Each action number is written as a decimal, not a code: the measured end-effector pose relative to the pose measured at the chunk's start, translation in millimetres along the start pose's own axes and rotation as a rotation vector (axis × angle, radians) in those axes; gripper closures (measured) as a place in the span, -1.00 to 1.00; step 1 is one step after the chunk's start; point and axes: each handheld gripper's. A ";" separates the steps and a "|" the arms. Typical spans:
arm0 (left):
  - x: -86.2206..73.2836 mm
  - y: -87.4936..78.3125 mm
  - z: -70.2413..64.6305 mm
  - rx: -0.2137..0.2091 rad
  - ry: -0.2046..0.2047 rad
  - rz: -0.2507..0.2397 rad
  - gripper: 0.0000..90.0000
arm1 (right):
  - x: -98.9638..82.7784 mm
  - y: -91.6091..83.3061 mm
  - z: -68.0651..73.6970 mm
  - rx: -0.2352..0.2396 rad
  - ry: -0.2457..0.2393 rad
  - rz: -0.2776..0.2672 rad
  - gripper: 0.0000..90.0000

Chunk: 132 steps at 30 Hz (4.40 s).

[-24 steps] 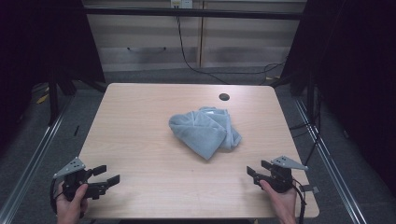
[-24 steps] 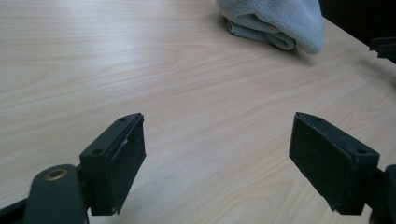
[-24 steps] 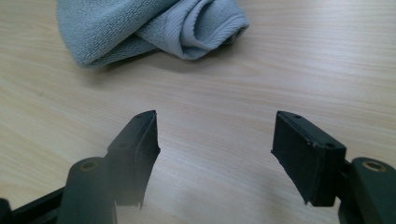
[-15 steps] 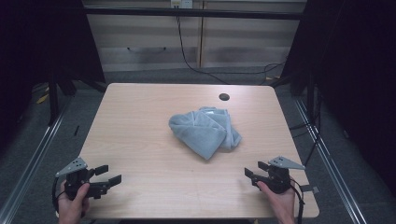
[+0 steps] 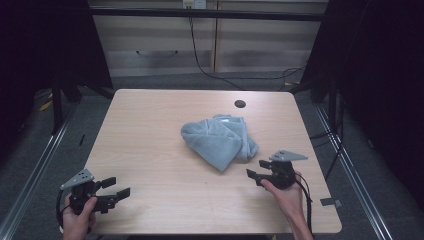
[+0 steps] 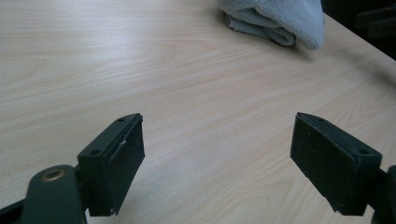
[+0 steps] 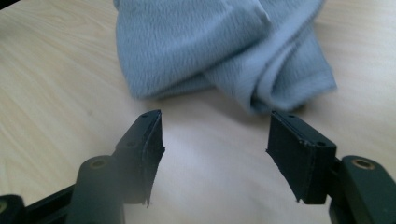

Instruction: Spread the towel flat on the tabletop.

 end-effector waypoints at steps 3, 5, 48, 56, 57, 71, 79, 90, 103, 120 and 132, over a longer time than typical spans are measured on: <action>0.8 2.5 -0.2 -0.002 0.010 0.014 -0.61 | 24.1 13.6 -5.2 0.022 -0.017 0.010 -0.23; 1.2 3.3 -0.3 -0.001 0.018 0.019 -0.61 | 49.7 28.0 -8.0 0.019 -0.034 0.016 -0.23; 12.9 3.0 -8.9 -0.015 0.015 -0.016 -0.57 | 29.5 69.4 92.1 0.350 -0.214 0.076 0.84; 30.0 4.5 -21.6 -0.049 0.046 -0.017 -0.55 | 15.2 40.0 101.1 0.388 -0.231 0.067 0.51; 34.2 5.4 -24.4 -0.054 0.051 -0.024 -0.55 | 16.9 36.0 98.9 0.405 -0.208 0.046 0.45; 66.5 44.5 -52.0 -0.121 0.116 0.060 -0.48 | 44.5 39.2 31.7 0.201 -0.072 0.035 0.22; 57.5 66.3 -39.0 -0.069 0.133 0.157 0.63 | 50.5 51.7 37.4 0.244 -0.074 0.004 0.94; 81.1 48.1 -16.5 -0.054 0.060 0.013 0.03 | 104.9 12.0 77.9 0.333 -0.198 -0.128 0.96; 123.7 45.9 -66.7 -0.211 0.204 -0.087 -0.64 | 173.1 11.1 129.9 0.409 -0.302 -0.203 0.96; 105.3 86.8 -76.6 -0.283 0.241 -0.050 0.80 | 156.7 40.3 139.7 0.488 -0.262 -0.175 0.93; 104.7 76.5 -64.9 -0.253 0.195 -0.045 0.81 | 123.9 26.0 101.6 0.423 -0.213 -0.165 0.45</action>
Point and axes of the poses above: each handheld gripper's, and its own axes: y roughly forward along the jaws, x roughly out of its top, z roughly to its left, and after that the axes turned 9 degrees about z, right-handed
